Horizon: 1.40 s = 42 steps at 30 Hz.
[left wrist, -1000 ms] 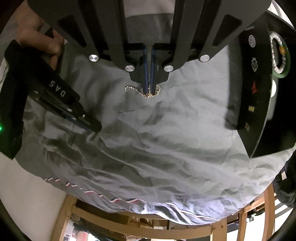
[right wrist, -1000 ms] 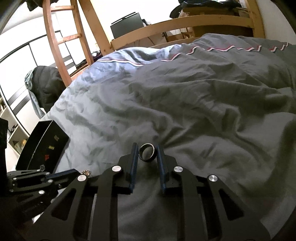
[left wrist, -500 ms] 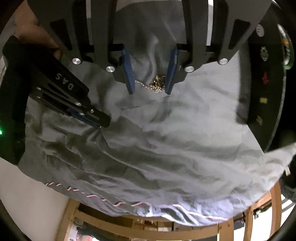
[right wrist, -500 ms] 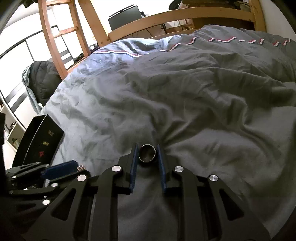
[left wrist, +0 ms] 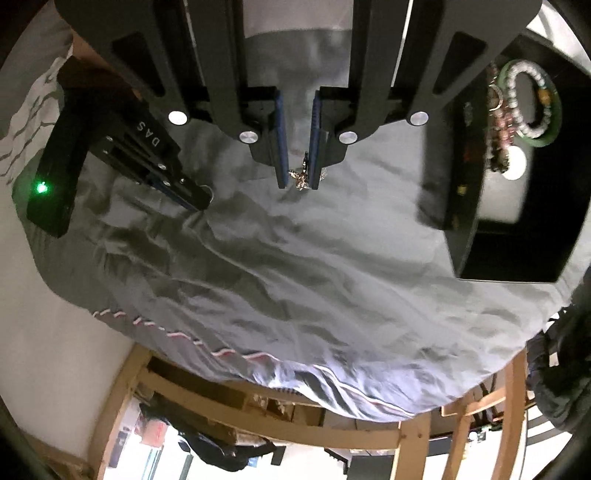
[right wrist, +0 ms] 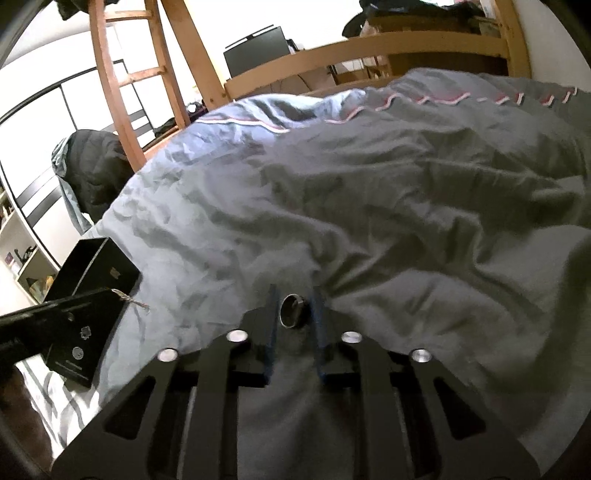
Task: Organize jewelry
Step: 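Carry the gold chain and dark ring into the black box and open both tools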
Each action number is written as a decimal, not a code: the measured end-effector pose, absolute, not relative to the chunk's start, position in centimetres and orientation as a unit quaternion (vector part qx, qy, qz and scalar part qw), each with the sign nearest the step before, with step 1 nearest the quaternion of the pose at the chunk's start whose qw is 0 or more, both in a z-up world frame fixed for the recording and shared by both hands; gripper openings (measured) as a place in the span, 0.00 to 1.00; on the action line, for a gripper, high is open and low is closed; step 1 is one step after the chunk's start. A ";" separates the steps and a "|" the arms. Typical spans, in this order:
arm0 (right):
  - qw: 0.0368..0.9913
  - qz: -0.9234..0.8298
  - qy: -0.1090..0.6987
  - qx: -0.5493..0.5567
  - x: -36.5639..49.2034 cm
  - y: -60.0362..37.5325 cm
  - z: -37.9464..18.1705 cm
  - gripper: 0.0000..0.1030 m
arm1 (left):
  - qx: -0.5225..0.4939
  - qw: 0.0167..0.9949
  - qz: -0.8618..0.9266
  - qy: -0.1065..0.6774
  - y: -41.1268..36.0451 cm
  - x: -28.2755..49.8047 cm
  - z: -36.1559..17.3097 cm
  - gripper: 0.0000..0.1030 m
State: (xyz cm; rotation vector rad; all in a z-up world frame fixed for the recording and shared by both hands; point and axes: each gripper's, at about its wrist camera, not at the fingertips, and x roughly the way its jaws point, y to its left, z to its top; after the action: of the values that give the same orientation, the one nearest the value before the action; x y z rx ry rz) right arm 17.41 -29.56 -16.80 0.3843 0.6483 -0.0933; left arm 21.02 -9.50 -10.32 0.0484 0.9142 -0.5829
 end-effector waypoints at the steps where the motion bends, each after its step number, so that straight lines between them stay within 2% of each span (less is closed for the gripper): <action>1: 0.930 -0.045 0.314 0.185 17.3 -29.5 -16.6 0.15 | 0.023 0.858 -0.277 0.432 -9.2 20.7 -10.0 0.10; 5: 0.924 -0.058 0.333 0.177 17.5 -29.4 -16.7 0.16 | 0.024 0.862 -0.279 0.422 -9.0 20.0 -8.9 0.10; 6: 0.921 -0.062 0.343 0.176 17.7 -29.4 -17.0 0.20 | 0.025 0.863 -0.281 0.419 -8.9 19.8 -8.7 0.10; 7: 0.915 -0.066 0.356 0.175 18.2 -29.4 -17.5 0.32 | 0.026 0.864 -0.281 0.417 -9.0 19.8 -8.5 0.10; 9: 0.913 -0.057 0.363 0.174 18.6 -29.3 -17.9 0.36 | 0.030 0.865 -0.284 0.413 -9.1 19.5 -8.3 0.10; 11: 0.914 -0.052 0.366 0.166 18.8 -29.0 -18.0 0.36 | 0.034 0.865 -0.287 0.410 -9.2 19.3 -8.1 0.10; 12: 0.915 -0.052 0.367 0.161 18.8 -28.8 -18.1 0.33 | 0.035 0.866 -0.288 0.408 -9.2 19.3 -8.0 0.10; 13: 0.915 -0.053 0.368 0.158 18.8 -28.8 -18.1 0.26 | 0.035 0.866 -0.289 0.407 -9.3 19.3 -7.9 0.10; 16: 0.916 -0.051 0.362 0.164 18.7 -28.8 -18.1 0.20 | 0.036 0.867 -0.289 0.404 -9.2 19.1 -7.8 0.10; 28: 0.935 -0.042 0.319 0.147 16.2 -27.8 -14.3 0.20 | 0.030 0.882 -0.283 0.376 -7.5 18.4 -5.3 0.10; 42: 0.946 -0.003 0.304 0.114 15.3 -23.6 -9.7 0.20 | 0.036 0.905 -0.223 0.362 -2.1 19.8 -2.5 0.10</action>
State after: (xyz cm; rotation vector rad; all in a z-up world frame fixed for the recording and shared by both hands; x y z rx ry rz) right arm 15.28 -23.56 -9.72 0.2330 0.6189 -0.0065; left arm 19.78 -2.11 -2.51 0.0737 0.7477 -0.4603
